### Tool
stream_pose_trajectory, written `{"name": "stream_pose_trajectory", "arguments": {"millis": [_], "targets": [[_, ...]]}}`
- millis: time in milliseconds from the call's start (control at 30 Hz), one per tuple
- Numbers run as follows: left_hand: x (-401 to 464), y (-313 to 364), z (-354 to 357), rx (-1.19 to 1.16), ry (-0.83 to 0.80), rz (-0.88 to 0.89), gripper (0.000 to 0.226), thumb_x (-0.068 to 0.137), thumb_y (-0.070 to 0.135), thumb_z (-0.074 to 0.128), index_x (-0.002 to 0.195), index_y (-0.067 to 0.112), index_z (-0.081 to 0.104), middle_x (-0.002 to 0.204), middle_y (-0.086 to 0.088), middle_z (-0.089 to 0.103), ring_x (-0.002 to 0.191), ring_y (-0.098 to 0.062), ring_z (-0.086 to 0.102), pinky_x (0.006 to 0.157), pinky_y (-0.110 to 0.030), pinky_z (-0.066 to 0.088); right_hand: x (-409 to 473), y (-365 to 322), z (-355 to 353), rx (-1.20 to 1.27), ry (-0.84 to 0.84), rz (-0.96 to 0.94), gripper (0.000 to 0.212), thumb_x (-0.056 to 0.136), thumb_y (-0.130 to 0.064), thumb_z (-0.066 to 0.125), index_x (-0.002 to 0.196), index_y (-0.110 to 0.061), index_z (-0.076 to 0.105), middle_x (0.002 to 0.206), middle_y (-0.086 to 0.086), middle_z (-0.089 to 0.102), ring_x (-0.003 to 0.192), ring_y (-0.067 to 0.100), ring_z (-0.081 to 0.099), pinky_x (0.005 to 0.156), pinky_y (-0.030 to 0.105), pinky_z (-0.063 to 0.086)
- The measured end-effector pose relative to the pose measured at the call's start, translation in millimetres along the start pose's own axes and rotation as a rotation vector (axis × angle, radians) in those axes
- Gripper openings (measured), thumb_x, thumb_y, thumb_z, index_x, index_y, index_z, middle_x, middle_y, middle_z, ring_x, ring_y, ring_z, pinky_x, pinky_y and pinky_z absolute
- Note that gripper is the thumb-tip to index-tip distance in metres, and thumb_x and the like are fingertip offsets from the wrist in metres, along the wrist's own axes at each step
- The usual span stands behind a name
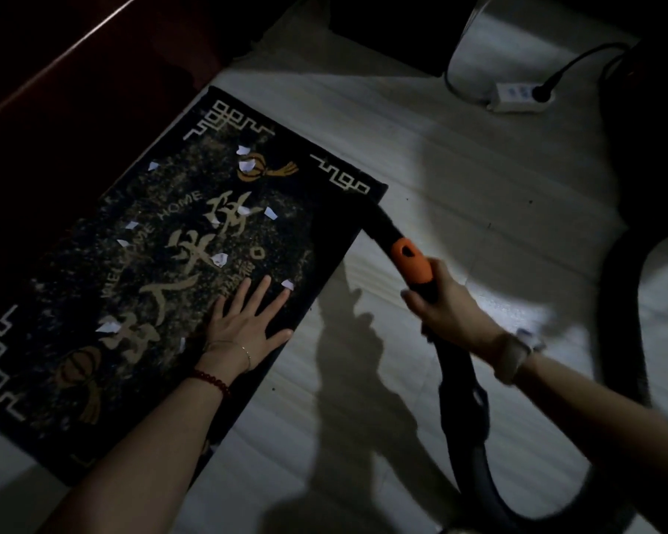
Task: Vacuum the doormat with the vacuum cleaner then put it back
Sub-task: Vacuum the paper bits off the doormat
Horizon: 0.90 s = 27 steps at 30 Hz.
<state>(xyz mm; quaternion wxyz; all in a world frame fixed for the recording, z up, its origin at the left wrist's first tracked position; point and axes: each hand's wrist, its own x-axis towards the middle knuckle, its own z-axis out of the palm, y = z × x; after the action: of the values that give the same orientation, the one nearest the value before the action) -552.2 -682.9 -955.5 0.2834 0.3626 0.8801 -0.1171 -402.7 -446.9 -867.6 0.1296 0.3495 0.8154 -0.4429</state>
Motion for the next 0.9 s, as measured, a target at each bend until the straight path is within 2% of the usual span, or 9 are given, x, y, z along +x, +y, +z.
{"name": "stream_pose_trajectory", "arguments": {"millis": [100, 267, 400, 500, 633, 800, 900], "targets": [[-0.9, 0.5, 2.2, -0.006, 0.011, -0.001, 0.068, 0.09, 0.065, 0.021, 0.143, 0.042, -0.015, 0.154, 0.009, -0.024, 0.143, -0.019, -0.018, 0.116, -0.046, 0.001, -35.5, 12.1, 0.8, -0.034, -0.087, 0.004, 0.043, 0.091, -0.025, 0.055, 0.127, -0.023, 0.032, 0.074, 0.005, 0.06, 0.045, 0.014, 0.057, 0.041, 0.022, 0.048], [-1.1, 2.1, 1.0, -0.038, 0.01, 0.006, 0.069, 0.09, 0.064, 0.023, 0.144, 0.04, -0.012, 0.154, 0.007, -0.023, 0.143, -0.02, -0.018, 0.115, -0.048, -0.002, -19.9, 5.6, -3.4, 0.037, 0.165, 0.007, 0.039, 0.09, -0.029, 0.055, 0.123, -0.016, 0.039, 0.065, 0.005, 0.059, 0.043, 0.017, 0.057, 0.036, 0.019, 0.044], [-0.6, 1.9, -1.2, -0.028, -0.011, 0.006, 0.069, 0.09, 0.064, 0.023, 0.144, 0.04, -0.012, 0.154, 0.007, -0.024, 0.143, -0.02, -0.018, 0.116, -0.048, -0.002, 9.4, -12.2, 1.2, 0.091, 0.269, -0.025, 0.042, 0.092, -0.032, 0.052, 0.125, -0.011, 0.035, 0.068, 0.002, 0.054, 0.046, 0.019, 0.058, 0.036, 0.026, 0.049], [0.1, 1.9, -1.9, -0.019, -0.02, 0.004, 0.069, 0.09, 0.064, 0.022, 0.144, 0.039, -0.013, 0.154, 0.007, -0.024, 0.143, -0.02, -0.018, 0.116, -0.048, -0.001, -1.7, -15.2, 8.2, 0.088, 0.202, -0.049, 0.041, 0.093, -0.035, 0.049, 0.124, -0.014, 0.033, 0.07, 0.003, 0.056, 0.046, 0.02, 0.059, 0.037, 0.028, 0.05], [-0.2, 4.0, -1.0, -0.028, -0.003, -0.001, 0.069, 0.091, 0.062, 0.024, 0.144, 0.039, -0.013, 0.154, 0.006, -0.024, 0.143, -0.02, -0.019, 0.116, -0.048, -0.001, -24.4, -20.9, 17.7, -0.034, 0.036, -0.089, 0.041, 0.093, -0.04, 0.045, 0.125, -0.017, 0.033, 0.078, 0.009, 0.061, 0.059, 0.029, 0.064, 0.055, 0.044, 0.056], [0.0, 3.5, -1.6, -0.065, 0.002, 0.0, 0.069, 0.092, 0.06, 0.027, 0.145, 0.039, -0.012, 0.154, 0.007, -0.023, 0.143, -0.02, -0.019, 0.115, -0.048, -0.003, 2.6, -37.1, 6.9, 0.02, 0.1, -0.078, 0.032, 0.093, -0.039, 0.047, 0.106, -0.013, 0.033, 0.069, 0.006, 0.057, 0.046, 0.022, 0.06, 0.038, 0.029, 0.051], [0.0, 2.9, -2.2, -0.06, 0.003, 0.003, 0.069, 0.092, 0.059, 0.028, 0.144, 0.039, -0.012, 0.154, 0.007, -0.023, 0.143, -0.019, -0.019, 0.115, -0.048, -0.003, 16.4, -39.8, 3.7, 0.071, 0.021, -0.046, 0.03, 0.094, -0.037, 0.047, 0.104, -0.014, 0.031, 0.074, 0.006, 0.053, 0.044, 0.017, 0.057, 0.034, 0.023, 0.045]]}}
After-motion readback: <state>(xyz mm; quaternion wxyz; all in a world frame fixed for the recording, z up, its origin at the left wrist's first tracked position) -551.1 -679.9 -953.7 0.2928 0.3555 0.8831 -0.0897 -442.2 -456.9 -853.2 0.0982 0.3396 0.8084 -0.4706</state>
